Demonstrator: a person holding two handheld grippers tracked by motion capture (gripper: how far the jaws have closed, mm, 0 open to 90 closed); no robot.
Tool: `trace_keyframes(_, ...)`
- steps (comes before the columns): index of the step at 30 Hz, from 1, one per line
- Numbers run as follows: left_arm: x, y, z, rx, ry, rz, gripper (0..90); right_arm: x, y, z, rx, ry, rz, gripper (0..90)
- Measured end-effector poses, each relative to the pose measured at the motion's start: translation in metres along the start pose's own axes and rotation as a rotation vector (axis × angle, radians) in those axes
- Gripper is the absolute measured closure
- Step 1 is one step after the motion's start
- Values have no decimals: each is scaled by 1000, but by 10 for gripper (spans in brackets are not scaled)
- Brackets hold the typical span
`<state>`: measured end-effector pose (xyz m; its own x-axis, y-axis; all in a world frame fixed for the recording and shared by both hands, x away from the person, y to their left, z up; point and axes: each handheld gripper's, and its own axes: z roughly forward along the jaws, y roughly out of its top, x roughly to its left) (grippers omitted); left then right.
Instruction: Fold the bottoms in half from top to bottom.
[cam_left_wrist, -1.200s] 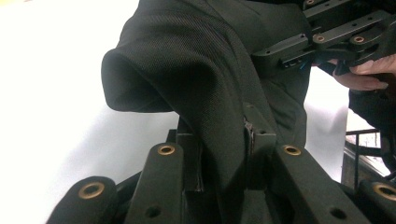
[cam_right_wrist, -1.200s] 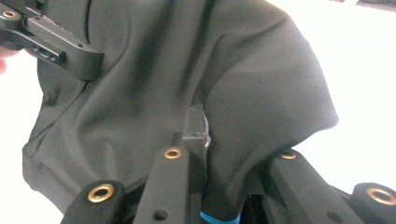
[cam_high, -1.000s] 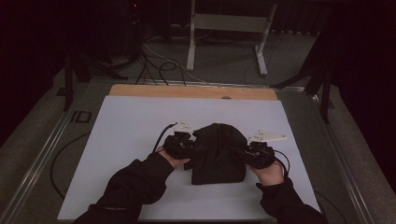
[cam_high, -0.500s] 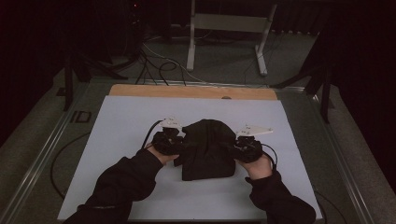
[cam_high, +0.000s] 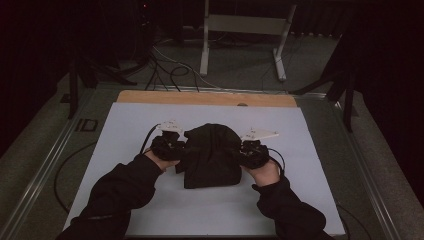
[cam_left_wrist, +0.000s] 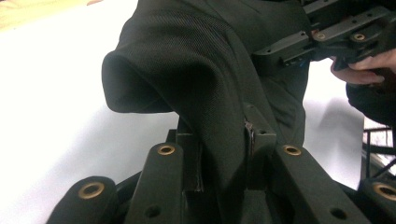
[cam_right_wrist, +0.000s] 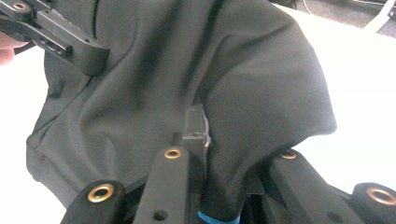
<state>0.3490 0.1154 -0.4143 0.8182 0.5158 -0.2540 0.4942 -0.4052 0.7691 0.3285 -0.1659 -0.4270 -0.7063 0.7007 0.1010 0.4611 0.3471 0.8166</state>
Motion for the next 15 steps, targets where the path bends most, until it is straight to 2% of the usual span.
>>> trace_keyframes(2, 3, 2, -3, 1, -5, 14, 736, 1, 2, 2, -3, -4, 0, 768)
trace_keyframes(10, 14, 8, -8, -12, 3, 24, 736, 3, 13, 5, -27, -13, -3, 768)
trace_keyframes(15, 21, 4, -2, -12, 18, 9, 735, 2, 15, 10, -20, -20, -2, 768)
